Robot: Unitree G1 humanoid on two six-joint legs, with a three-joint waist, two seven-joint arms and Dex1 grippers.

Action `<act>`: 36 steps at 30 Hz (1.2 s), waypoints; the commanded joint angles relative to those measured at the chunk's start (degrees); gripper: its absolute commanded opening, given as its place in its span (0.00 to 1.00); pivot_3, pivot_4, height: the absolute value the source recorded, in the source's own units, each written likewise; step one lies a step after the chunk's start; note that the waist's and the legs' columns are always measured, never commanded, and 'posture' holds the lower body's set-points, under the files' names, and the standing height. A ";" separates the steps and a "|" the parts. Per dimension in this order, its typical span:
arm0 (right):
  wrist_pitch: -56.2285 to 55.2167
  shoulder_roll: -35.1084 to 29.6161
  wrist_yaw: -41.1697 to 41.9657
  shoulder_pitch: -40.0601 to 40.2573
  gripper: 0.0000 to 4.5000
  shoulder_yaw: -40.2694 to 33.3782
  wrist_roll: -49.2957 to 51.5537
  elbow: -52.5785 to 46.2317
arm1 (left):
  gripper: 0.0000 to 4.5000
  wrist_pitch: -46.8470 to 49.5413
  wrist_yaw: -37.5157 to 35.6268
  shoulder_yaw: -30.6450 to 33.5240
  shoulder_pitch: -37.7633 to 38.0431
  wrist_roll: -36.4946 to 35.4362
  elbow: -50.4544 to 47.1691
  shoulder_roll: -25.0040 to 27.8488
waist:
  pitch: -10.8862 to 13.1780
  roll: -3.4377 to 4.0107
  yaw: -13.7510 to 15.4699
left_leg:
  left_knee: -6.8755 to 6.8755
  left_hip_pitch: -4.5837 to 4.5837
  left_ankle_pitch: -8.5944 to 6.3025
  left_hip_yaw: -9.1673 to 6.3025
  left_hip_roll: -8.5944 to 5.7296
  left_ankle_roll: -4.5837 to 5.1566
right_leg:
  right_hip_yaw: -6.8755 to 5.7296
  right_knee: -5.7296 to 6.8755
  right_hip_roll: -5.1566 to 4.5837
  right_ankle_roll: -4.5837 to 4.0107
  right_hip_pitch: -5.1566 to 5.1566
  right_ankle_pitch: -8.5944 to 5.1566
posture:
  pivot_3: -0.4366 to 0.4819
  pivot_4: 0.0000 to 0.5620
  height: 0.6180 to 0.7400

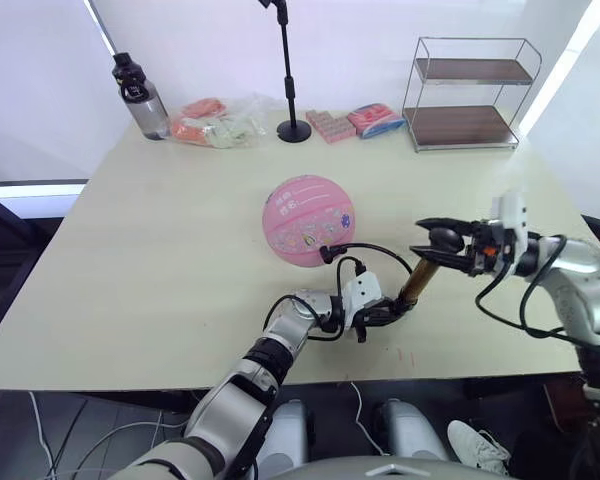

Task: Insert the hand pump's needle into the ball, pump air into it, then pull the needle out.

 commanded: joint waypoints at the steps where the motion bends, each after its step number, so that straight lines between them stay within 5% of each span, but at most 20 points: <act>1: 1.08 0.65 0.32 1.94 0.39 3.13 -2.40 2.07 | 0.21 4.45 0.55 -1.47 3.44 3.87 6.86 2.45 | -0.01 0.01 0.00 | 0.00 0.00 0.00 0.00 0.00 0.00 | 0.00 0.00 0.00 -0.01 0.00 0.01 | 0.48 0.27 1.00; 27: 24.37 -17.41 1.17 -22.27 0.39 -13.38 16.06 -6.06 | 0.21 4.07 0.53 -1.59 3.23 4.08 7.21 2.46 | 0.61 0.47 0.43 | 0.05 -0.39 0.00 -0.01 -0.10 0.00 | -0.02 -0.01 -0.15 -0.16 -0.30 0.11 | 0.48 0.27 1.00; 36: 25.96 -18.96 1.37 -22.30 0.39 -13.39 15.87 -5.68 | 0.21 3.98 0.62 -1.48 3.30 4.01 7.48 2.42 | 0.83 0.53 0.54 | 0.06 -0.49 0.00 0.02 -0.11 0.00 | -0.01 -0.01 -0.20 -0.17 -0.32 0.12 | 0.48 0.27 1.00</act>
